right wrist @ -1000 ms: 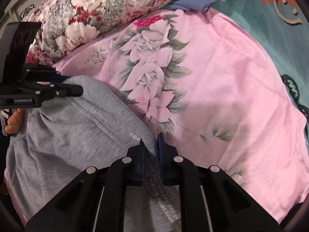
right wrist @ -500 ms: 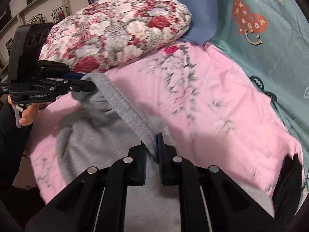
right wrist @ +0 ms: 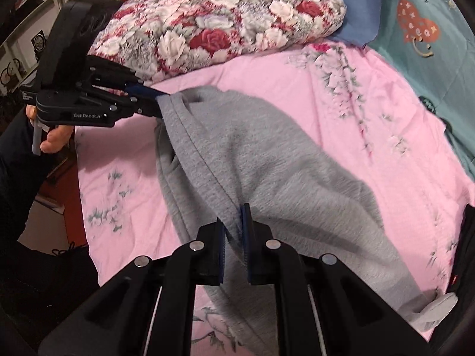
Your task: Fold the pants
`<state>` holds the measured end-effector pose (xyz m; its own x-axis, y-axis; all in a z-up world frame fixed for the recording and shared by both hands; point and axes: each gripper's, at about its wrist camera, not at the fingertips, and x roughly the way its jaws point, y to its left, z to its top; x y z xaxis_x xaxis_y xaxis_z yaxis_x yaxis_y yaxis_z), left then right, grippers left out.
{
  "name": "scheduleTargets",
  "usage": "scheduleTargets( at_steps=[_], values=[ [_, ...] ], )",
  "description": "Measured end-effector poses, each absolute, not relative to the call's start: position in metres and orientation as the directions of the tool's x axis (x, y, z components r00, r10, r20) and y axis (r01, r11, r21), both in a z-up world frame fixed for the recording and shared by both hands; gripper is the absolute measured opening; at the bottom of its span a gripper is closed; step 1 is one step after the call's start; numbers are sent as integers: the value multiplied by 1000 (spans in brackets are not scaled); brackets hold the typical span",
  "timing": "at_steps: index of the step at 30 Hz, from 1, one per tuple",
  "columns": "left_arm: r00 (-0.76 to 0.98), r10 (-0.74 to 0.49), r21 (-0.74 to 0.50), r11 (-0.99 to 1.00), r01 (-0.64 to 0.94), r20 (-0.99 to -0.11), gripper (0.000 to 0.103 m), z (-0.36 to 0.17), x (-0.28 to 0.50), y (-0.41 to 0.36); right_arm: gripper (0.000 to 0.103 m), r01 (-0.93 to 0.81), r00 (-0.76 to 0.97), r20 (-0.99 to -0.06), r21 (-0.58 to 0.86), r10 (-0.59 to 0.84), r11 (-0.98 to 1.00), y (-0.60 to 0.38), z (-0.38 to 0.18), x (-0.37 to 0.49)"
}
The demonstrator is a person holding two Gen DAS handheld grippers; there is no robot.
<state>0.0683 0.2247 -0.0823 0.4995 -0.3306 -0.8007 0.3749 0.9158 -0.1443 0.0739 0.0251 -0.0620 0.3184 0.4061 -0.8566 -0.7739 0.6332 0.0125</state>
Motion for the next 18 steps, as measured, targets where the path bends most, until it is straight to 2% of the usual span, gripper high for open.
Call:
scheduleTargets(
  at_steps=[6,7,8,9,10,15,18],
  values=[
    [513,-336,-185,928,324,-789,19,-100,43,226,11,-780,267,-888,30,375,626,33,-104,64],
    [515,-337,-193,930,313,-788,22,-103,37,226,11,-782,263,-893,25,365,623,34,-112,63],
    [517,-331,-200,935,294,-789,50,-104,31,228,12,-779,253,-900,28,355,626,36,-121,62],
    [521,-326,-212,940,267,-789,73,-105,25,232,12,-778,249,-904,26,346,628,37,-127,61],
    [550,-321,-230,946,229,-771,90,-103,16,238,12,-778,265,-898,15,350,628,37,-128,58],
    [621,-431,-466,877,118,-654,90,-87,-13,267,12,-765,237,-897,65,374,640,35,-126,62],
    [628,-509,-667,745,-22,-589,90,-89,-4,283,12,-765,235,-892,74,385,640,35,-127,61]
  ],
)
